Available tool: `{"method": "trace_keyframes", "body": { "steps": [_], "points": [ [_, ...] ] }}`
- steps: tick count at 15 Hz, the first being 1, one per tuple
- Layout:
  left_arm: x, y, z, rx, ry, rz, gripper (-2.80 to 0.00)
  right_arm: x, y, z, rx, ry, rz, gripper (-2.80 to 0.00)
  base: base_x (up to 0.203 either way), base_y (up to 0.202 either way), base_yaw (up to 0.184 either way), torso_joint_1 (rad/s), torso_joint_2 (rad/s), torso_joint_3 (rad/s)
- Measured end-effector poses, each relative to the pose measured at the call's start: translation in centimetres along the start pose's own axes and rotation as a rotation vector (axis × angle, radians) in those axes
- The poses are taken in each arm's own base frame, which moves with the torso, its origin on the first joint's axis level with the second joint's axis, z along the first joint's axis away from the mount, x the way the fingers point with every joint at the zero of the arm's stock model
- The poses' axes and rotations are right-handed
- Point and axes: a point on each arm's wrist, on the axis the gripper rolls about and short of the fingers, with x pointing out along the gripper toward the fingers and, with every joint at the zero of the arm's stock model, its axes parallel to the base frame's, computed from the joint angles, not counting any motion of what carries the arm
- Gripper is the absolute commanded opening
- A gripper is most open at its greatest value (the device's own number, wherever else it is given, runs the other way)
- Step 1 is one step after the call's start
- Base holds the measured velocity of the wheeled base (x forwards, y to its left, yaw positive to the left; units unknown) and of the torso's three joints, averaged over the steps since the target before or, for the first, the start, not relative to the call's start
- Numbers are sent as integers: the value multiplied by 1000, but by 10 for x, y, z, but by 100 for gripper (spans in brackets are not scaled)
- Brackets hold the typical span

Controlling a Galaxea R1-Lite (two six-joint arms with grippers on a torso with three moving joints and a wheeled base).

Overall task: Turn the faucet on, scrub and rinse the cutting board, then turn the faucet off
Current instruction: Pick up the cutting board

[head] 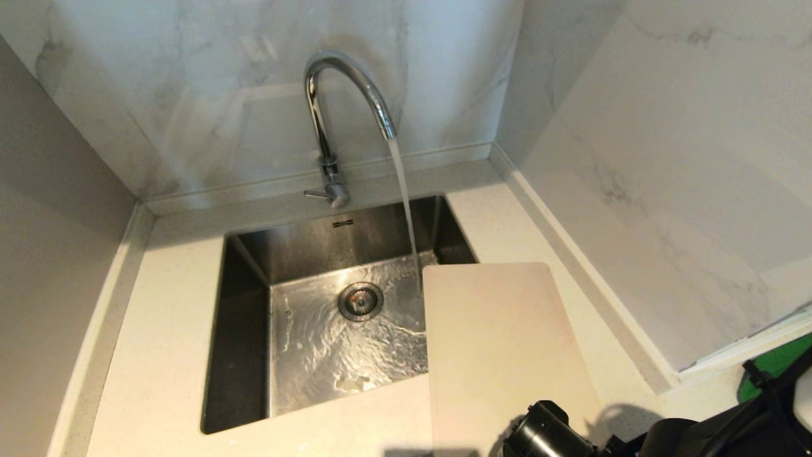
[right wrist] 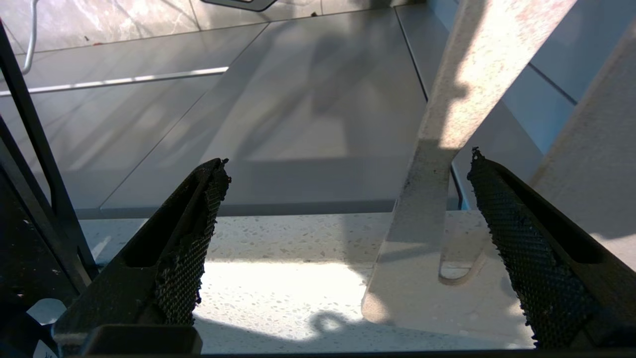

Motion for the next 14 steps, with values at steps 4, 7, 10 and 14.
{"method": "trace_keyframes", "body": {
  "steps": [4, 7, 10, 14],
  "points": [
    [0, 0, 0, 0, 0, 0, -280, 3, -1, -1, 6, 9, 9, 0, 0, 0, 0, 0, 0, 0],
    [0, 0, 0, 0, 0, 0, -280, 5, -2, -1, 6, 14, 13, 0, 0, 0, 0, 0, 0, 0],
    [0, 0, 0, 0, 0, 0, -280, 10, -5, 2, 9, 9, 5, 0, 0, 0, 0, 0, 0, 0],
    [0, 0, 0, 0, 0, 0, -280, 18, -5, 4, 7, 15, 16, 0, 0, 0, 0, 0, 0, 0]
  ]
}}
